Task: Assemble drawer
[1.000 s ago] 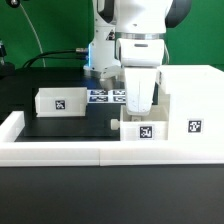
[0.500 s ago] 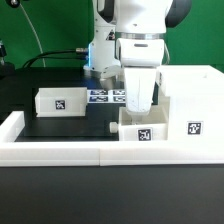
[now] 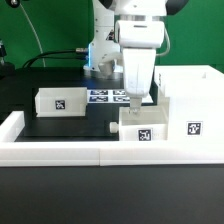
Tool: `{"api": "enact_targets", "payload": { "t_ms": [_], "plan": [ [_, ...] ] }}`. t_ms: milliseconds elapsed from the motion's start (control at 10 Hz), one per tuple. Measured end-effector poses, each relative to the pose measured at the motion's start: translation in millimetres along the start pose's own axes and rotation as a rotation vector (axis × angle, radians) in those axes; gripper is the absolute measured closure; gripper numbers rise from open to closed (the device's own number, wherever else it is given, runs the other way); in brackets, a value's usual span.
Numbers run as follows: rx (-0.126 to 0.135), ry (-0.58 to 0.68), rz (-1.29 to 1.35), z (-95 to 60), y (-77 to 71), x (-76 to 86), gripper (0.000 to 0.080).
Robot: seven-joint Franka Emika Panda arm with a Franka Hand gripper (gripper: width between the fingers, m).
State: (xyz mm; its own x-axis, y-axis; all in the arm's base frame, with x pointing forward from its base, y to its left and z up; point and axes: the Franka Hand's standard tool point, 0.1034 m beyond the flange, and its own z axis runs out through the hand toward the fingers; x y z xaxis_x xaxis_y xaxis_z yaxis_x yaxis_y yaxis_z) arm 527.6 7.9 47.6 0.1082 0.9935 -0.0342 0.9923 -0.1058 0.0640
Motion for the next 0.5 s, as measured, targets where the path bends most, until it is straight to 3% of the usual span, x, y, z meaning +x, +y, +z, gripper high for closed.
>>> {"api": "enact_targets", "payload": {
  "t_ms": [300, 500],
  "plan": [
    [-0.017, -0.015, -0.033, -14.8, 7.9, -27.0, 0.0150],
    [-0.014, -0.016, -0.069, -12.3, 10.7, -52.2, 0.0150]
  ]
}}
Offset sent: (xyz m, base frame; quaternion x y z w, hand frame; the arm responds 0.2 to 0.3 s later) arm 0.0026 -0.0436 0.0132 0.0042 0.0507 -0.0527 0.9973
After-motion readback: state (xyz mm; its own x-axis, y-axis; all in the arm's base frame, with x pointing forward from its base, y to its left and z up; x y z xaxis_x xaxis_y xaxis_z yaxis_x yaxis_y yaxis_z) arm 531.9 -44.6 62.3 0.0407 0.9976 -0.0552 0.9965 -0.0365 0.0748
